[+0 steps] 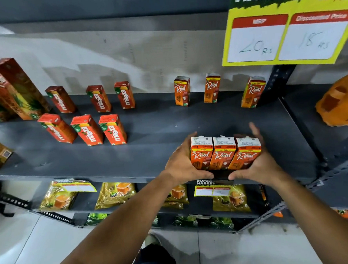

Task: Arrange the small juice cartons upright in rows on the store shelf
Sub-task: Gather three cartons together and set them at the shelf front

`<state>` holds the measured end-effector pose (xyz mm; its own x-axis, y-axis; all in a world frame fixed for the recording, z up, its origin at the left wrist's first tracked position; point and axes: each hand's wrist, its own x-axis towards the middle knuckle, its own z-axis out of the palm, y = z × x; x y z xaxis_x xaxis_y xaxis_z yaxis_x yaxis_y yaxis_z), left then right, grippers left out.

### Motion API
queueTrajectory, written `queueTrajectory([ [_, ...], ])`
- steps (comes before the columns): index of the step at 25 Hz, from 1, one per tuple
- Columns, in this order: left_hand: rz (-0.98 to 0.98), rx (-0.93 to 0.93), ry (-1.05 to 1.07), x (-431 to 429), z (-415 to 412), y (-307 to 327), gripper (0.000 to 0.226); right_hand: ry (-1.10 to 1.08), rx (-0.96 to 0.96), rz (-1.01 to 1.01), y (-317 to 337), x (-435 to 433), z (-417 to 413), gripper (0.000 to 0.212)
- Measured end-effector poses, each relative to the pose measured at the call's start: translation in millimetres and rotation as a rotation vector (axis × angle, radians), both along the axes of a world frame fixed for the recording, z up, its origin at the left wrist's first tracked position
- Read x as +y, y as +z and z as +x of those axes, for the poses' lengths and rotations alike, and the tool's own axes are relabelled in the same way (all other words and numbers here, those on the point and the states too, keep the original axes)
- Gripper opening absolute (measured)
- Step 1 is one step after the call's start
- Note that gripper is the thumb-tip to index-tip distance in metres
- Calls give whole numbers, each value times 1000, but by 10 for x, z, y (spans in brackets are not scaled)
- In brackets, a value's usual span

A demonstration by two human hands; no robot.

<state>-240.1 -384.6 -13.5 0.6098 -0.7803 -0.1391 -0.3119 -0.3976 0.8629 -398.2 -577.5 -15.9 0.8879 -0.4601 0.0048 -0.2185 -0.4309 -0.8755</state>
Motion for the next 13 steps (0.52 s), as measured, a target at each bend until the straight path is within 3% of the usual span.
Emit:
queueTrajectory([
  [2, -105, 108, -46, 94, 19, 15, 133, -71, -79, 12, -20, 71, -185, 154],
  [4, -195, 114, -44, 249, -15, 29, 134, -204, -153, -25, -125, 227, -490, 140],
  [7, -317, -79, 13, 700, -59, -10, 115, -393, -250, -172, -406, 711, -958, 87],
  [10, -515, -373, 206, 1391, 298, -1, 97, -180, -297, -274, -474, 1348, -801, 29],
  [13, -689, -593, 584, 2101, 1106, 82, 97, 85, -319, -370, -206, 1802, 69, 27],
])
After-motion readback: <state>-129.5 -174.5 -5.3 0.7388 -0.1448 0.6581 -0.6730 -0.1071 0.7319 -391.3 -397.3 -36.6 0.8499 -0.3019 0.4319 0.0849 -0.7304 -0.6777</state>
